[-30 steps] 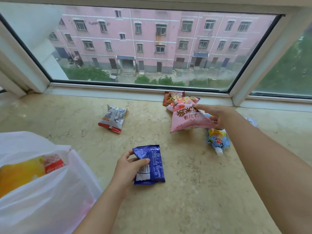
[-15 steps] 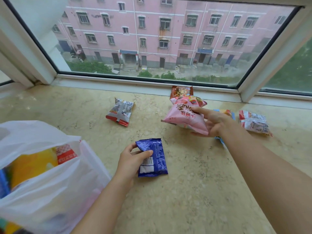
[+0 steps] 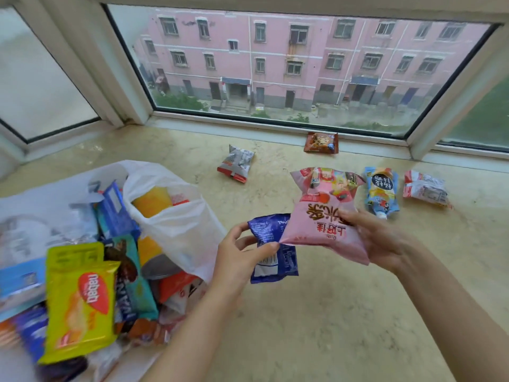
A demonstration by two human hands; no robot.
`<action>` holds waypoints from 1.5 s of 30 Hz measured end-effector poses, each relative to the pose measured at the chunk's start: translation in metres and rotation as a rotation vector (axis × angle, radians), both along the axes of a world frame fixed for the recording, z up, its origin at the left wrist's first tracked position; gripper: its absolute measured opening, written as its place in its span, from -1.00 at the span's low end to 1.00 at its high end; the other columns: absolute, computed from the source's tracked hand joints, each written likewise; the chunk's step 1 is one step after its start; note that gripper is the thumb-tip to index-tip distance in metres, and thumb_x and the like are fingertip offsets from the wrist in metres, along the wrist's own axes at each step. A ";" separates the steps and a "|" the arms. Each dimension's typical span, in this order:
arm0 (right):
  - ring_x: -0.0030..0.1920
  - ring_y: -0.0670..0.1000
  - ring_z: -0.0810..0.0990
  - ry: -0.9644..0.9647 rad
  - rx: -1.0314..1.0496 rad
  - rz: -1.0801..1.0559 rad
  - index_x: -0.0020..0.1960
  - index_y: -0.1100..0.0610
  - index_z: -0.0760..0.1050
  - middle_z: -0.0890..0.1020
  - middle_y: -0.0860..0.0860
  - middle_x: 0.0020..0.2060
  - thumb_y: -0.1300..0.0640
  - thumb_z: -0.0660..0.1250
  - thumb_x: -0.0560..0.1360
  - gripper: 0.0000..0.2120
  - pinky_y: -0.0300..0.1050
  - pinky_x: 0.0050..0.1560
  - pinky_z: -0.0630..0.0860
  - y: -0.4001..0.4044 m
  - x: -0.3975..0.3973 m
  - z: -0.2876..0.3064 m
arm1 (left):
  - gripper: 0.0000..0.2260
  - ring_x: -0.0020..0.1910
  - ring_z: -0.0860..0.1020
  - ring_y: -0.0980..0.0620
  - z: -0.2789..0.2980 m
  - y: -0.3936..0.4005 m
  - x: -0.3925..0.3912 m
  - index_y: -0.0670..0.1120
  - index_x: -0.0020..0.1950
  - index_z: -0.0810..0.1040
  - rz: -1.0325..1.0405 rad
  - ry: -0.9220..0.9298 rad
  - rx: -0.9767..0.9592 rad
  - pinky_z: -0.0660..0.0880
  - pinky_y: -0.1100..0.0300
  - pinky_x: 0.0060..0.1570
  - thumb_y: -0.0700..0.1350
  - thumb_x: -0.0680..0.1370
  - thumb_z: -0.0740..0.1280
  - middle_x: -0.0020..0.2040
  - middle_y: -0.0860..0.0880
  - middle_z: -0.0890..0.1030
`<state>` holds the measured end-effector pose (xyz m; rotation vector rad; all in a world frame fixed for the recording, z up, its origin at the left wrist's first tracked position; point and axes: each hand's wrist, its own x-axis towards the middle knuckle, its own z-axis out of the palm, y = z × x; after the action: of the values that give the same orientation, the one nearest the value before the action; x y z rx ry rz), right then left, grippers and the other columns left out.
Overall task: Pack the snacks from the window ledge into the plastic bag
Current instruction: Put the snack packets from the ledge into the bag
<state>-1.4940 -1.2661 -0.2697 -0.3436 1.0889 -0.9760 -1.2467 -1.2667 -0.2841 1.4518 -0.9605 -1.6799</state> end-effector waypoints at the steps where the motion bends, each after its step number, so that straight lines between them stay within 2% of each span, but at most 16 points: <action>1: -0.14 0.13 0.70 0.000 -0.014 -0.002 0.25 0.24 0.47 0.65 0.23 0.05 0.13 0.72 -0.19 0.03 -0.04 -0.28 0.62 0.011 0.005 0.004 | -0.60 -0.17 0.68 -0.02 0.004 0.011 0.007 -0.02 0.12 0.54 -0.005 -0.009 -0.009 0.59 0.08 -0.26 -0.28 0.36 0.52 -0.02 -0.07 0.69; 6: 0.00 0.19 0.66 0.009 -0.040 0.066 0.26 0.22 0.48 0.61 0.26 0.13 0.13 0.71 -0.10 -0.04 0.01 -0.18 0.62 0.063 0.040 0.023 | -0.62 -0.09 0.68 -0.12 0.017 0.065 0.051 -0.06 0.10 0.55 0.007 -0.042 -0.034 0.61 -0.09 -0.06 -0.28 0.35 0.55 -0.01 -0.08 0.70; 10: 0.00 0.22 0.66 0.100 -0.065 0.084 0.20 0.19 0.50 0.65 0.23 0.07 0.25 0.61 0.10 -0.31 0.07 -0.13 0.64 0.103 0.074 0.038 | -0.63 -0.10 0.68 0.02 0.029 0.098 0.086 -0.10 0.11 0.56 0.039 -0.073 -0.076 0.58 0.19 -0.21 -0.31 0.36 0.51 -0.02 -0.03 0.70; 12: 0.00 0.23 0.66 0.183 -0.104 0.080 0.20 0.17 0.49 0.66 0.21 0.04 0.29 0.52 0.18 -0.40 0.11 -0.09 0.64 0.122 0.093 0.048 | -0.63 -0.07 0.67 0.02 0.039 0.110 0.103 -0.08 0.11 0.56 0.059 -0.076 -0.083 0.57 0.20 -0.21 -0.29 0.35 0.51 0.00 -0.03 0.70; 17: 0.00 0.21 0.67 0.277 -0.178 0.128 0.26 0.09 0.47 0.66 0.15 0.05 0.21 0.63 0.06 -0.21 0.19 -0.06 0.62 0.153 0.145 0.069 | -0.52 -0.06 0.67 -0.04 0.070 0.133 0.150 0.00 0.12 0.55 0.125 -0.121 -0.107 0.58 0.06 -0.15 -0.20 0.26 0.60 -0.02 -0.04 0.70; 19: -0.01 0.19 0.67 0.327 -0.196 0.174 0.24 0.00 0.49 0.65 0.09 0.06 0.15 0.65 0.01 -0.18 0.25 -0.05 0.61 0.158 0.167 0.077 | -0.50 -0.09 0.67 -0.05 0.081 0.139 0.170 0.00 0.16 0.54 0.174 -0.126 -0.113 0.58 0.09 -0.21 -0.21 0.27 0.59 -0.01 -0.06 0.70; 21: -0.03 0.17 0.68 0.349 -0.216 0.217 0.21 -0.06 0.50 0.65 0.05 0.05 0.14 0.66 0.00 -0.20 0.26 -0.04 0.60 0.158 0.189 0.083 | -0.56 -0.12 0.68 -0.03 0.090 0.142 0.188 -0.03 0.18 0.54 0.219 -0.125 -0.124 0.58 0.14 -0.27 -0.25 0.35 0.53 -0.01 -0.06 0.69; 27: -0.04 0.08 0.68 0.418 -0.304 0.263 0.18 -0.15 0.50 0.63 -0.02 0.05 0.15 0.65 0.01 -0.22 0.17 -0.01 0.61 0.138 0.252 0.091 | -0.60 -0.02 0.66 -0.04 0.094 0.129 0.232 0.03 0.12 0.56 0.296 -0.151 -0.165 0.58 0.08 -0.20 -0.27 0.36 0.53 0.02 -0.02 0.68; 31: -0.01 0.00 0.65 0.460 -0.376 0.240 0.18 -0.06 0.47 0.64 0.03 0.01 0.25 0.66 0.12 -0.30 0.01 0.03 0.60 0.105 0.287 0.087 | -0.50 0.06 0.64 -0.03 0.083 0.096 0.250 0.04 0.12 0.57 0.345 -0.182 -0.196 0.57 -0.11 0.06 -0.18 0.23 0.61 0.03 0.01 0.68; 35: -0.03 -0.11 0.60 0.540 -0.444 0.246 0.05 -0.17 0.43 0.60 -0.05 -0.02 0.13 0.63 0.19 -0.44 -0.23 -0.13 0.53 0.068 0.313 0.081 | -0.54 0.04 0.58 0.15 0.076 0.066 0.259 0.11 0.10 0.52 0.413 -0.246 -0.272 0.56 0.10 0.05 -0.21 0.32 0.58 0.09 0.06 0.60; 38: -0.14 -0.14 0.64 0.494 -0.465 0.245 0.14 -0.04 0.47 0.62 -0.03 -0.05 0.16 0.60 0.25 -0.46 -0.30 -0.27 0.55 0.046 0.326 0.083 | -0.53 0.04 0.52 0.30 0.075 0.051 0.269 0.12 0.15 0.47 0.462 -0.267 -0.346 0.50 0.30 -0.02 -0.20 0.36 0.55 0.12 0.13 0.56; 40: -0.13 -0.16 0.61 0.531 -0.491 0.215 0.20 0.02 0.42 0.59 -0.09 -0.04 0.18 0.60 0.24 -0.39 -0.36 -0.27 0.52 0.038 0.332 0.081 | -0.41 0.13 0.49 0.29 0.070 0.047 0.273 0.07 0.33 0.38 0.458 -0.382 -0.427 0.45 0.33 0.07 -0.17 0.39 0.54 0.23 0.13 0.50; 41: -0.05 -0.15 0.58 0.612 -0.533 0.184 0.25 -0.03 0.35 0.52 -0.15 0.00 0.18 0.61 0.23 -0.31 -0.37 -0.19 0.51 0.037 0.334 0.079 | -0.36 0.20 0.46 0.26 0.068 0.047 0.274 0.07 0.39 0.32 0.450 -0.474 -0.475 0.41 0.33 0.14 -0.15 0.40 0.53 0.29 0.14 0.45; 43: 0.20 -0.06 0.46 0.895 -0.697 0.126 0.37 -0.14 0.21 0.39 -0.18 0.17 0.12 0.64 0.18 -0.09 -0.20 0.07 0.50 0.035 0.335 0.074 | -0.39 0.33 0.34 0.20 0.065 0.047 0.277 0.06 0.42 0.32 0.397 -0.721 -0.622 0.26 0.43 0.25 -0.14 0.44 0.49 0.36 0.12 0.36; 44: 0.31 -0.03 0.38 1.061 -0.803 0.114 0.42 -0.17 0.16 0.32 -0.14 0.29 0.11 0.64 0.18 -0.03 -0.14 0.12 0.48 0.034 0.335 0.073 | -0.45 0.37 0.29 0.15 0.065 0.046 0.279 0.06 0.40 0.38 0.347 -0.874 -0.714 0.18 0.46 0.29 -0.13 0.45 0.47 0.38 0.08 0.34; 45: 0.38 0.01 0.30 1.229 -0.924 0.119 0.44 -0.18 0.15 0.24 -0.08 0.40 0.11 0.63 0.19 -0.01 -0.09 0.12 0.48 0.034 0.334 0.071 | -0.52 0.41 0.26 0.07 0.064 0.044 0.280 0.07 0.37 0.44 0.287 -0.999 -0.804 0.13 0.40 0.35 -0.10 0.48 0.44 0.40 0.04 0.34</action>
<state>-1.1599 -1.2326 -0.1987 -1.9203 1.5789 -1.1090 -0.9665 -1.2225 -0.2205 1.6763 -1.5806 -0.1709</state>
